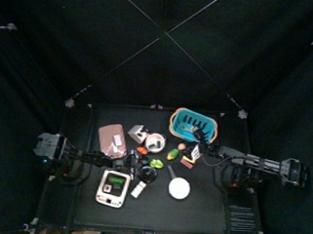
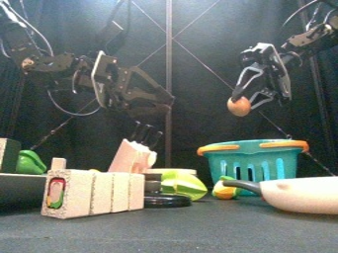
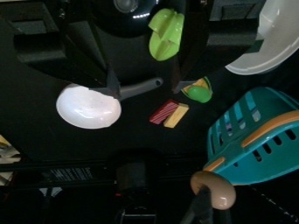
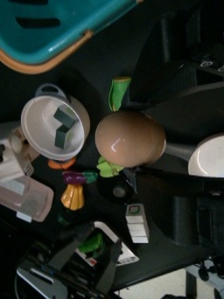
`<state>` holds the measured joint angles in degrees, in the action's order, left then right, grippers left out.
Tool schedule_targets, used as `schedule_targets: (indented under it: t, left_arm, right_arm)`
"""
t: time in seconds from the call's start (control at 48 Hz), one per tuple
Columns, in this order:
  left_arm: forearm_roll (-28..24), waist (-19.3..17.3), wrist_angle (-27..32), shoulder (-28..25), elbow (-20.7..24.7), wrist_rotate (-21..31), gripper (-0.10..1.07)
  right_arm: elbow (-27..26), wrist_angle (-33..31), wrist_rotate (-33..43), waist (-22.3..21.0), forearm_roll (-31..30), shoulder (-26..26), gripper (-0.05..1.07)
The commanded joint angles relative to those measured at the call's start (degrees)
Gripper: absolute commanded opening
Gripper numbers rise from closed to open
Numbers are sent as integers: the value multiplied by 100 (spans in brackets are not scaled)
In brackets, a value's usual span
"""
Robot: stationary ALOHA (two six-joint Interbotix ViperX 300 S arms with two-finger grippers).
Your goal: Hand over egg
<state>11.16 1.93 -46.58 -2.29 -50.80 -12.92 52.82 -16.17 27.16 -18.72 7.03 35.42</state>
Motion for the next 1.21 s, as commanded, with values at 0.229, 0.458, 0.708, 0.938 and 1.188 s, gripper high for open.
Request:
schedule_targets:
  t: [0.229,0.458,0.708,0.938,1.188]
  left_arm:
    - [-123,-9,-97,-352,519,-624,88]
    - [0,18,-105,-598,949,-914,88]
    - [-290,26,-97,-817,1037,-1556,88]
    - [519,255,-70,-773,1143,-1380,88]
    - [2250,686,-62,-861,1512,-369,87]
  right_arm:
    - [193,105,-18,1257,-888,-105,72]
    - [211,167,70,1705,-1714,-220,72]
    - [193,44,79,1740,-1793,-308,72]
    - [-114,-668,105,1758,-1389,-642,72]
    - [-694,-1424,88,1951,-1828,-1116,71]
